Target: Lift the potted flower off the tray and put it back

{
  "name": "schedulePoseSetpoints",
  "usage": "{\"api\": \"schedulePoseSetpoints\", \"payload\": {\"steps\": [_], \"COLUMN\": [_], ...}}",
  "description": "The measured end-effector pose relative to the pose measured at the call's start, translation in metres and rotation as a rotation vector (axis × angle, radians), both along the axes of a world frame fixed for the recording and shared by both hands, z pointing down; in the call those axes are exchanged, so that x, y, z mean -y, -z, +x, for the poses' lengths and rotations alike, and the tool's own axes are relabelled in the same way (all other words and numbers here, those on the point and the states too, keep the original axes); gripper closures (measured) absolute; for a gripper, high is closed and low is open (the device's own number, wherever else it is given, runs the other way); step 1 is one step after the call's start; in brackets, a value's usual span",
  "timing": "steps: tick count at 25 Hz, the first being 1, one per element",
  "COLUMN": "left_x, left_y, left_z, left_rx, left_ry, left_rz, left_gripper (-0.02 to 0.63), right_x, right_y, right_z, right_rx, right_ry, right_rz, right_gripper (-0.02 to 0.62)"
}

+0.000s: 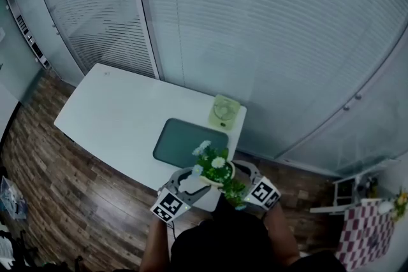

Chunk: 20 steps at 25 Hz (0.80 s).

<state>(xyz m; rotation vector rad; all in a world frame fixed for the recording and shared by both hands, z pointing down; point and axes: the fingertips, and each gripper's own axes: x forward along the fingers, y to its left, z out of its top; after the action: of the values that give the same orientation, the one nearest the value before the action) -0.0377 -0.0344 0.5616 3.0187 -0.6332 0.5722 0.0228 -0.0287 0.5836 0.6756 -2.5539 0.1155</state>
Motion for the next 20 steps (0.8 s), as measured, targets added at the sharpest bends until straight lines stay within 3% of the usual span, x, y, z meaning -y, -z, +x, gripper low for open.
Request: {"api": "schedulePoseSetpoints", "payload": {"steps": [20], "left_x": [0.065], "left_y": [-0.05], "left_z": [0.011], "left_rx": [0.019], "left_ry": [0.061], "left_rz": [-0.141], "left_gripper": [0.327], "right_x": [0.068], "right_y": [-0.044], "right_z": [0.009], "right_rx": [0.021], "right_ry": [0.048], "right_rz": [-0.09], "right_gripper": [0.208]}}
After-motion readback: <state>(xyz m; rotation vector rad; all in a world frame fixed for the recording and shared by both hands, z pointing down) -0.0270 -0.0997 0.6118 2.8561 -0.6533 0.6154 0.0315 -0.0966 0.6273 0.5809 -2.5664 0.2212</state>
